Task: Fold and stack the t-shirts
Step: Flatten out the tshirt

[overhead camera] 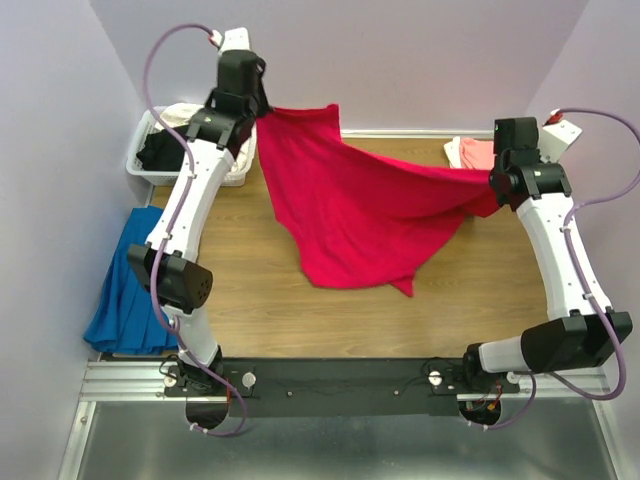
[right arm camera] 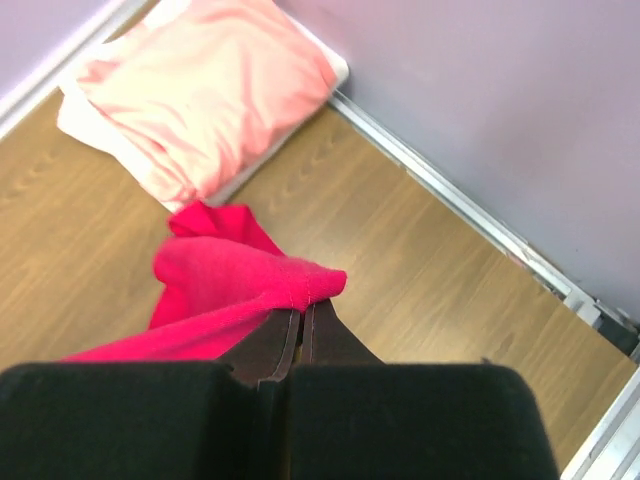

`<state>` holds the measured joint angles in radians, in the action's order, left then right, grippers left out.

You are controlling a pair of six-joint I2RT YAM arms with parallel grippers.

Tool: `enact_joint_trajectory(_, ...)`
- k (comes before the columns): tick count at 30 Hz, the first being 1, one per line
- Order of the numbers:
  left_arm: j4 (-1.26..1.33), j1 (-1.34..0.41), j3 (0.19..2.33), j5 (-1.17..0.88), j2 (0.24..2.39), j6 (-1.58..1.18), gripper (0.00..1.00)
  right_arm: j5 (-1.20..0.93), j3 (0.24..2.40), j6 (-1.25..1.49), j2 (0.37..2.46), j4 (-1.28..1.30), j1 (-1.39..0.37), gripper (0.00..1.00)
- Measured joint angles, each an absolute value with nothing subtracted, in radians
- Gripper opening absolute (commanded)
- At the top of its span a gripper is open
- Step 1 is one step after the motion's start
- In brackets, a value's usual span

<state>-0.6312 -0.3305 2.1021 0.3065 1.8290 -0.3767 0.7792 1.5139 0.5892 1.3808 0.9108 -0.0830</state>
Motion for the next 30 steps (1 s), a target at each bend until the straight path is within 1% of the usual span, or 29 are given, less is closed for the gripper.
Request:
enact_joint_trajectory(8,-0.691,-0.235,2.389,0.306,1.824,-0.345,0.00,0.779,1.734,0.519,1.469,0.895,-0.065,0.01)
enact_joint_trajectory(10,-0.684,-0.213,2.410,0.301,1.801,-0.344,0.00,0.775,1.792,0.509,1.488,0.890,-0.064,0.01)
enact_joint_trajectory(13,-0.665,-0.178,2.384,0.297,1.724,-0.339,0.00,0.760,1.850,0.499,1.493,0.883,-0.064,0.01)
enact_joint_trajectory(15,-0.618,-0.170,2.310,0.295,1.633,-0.325,0.00,0.727,1.869,0.492,1.481,0.873,-0.064,0.01)
enact_joint_trajectory(16,-0.607,-0.170,2.291,0.296,1.612,-0.322,0.00,0.718,1.869,0.489,1.477,0.874,-0.064,0.01)
enact_joint_trajectory(18,-0.545,-0.173,2.201,0.290,1.502,-0.310,0.00,0.682,1.858,0.479,1.455,0.865,-0.064,0.01)
enact_joint_trajectory(20,-0.516,-0.173,2.168,0.284,1.443,-0.304,0.00,0.630,1.822,0.467,1.412,0.848,-0.064,0.01)
enact_joint_trajectory(26,-0.416,-0.171,2.164,0.235,1.296,-0.300,0.00,0.453,1.711,0.424,1.227,0.798,-0.064,0.01)
enact_joint_trajectory(30,-0.383,-0.171,2.157,0.215,1.243,-0.301,0.00,0.408,1.708,0.410,1.145,0.767,-0.063,0.01)
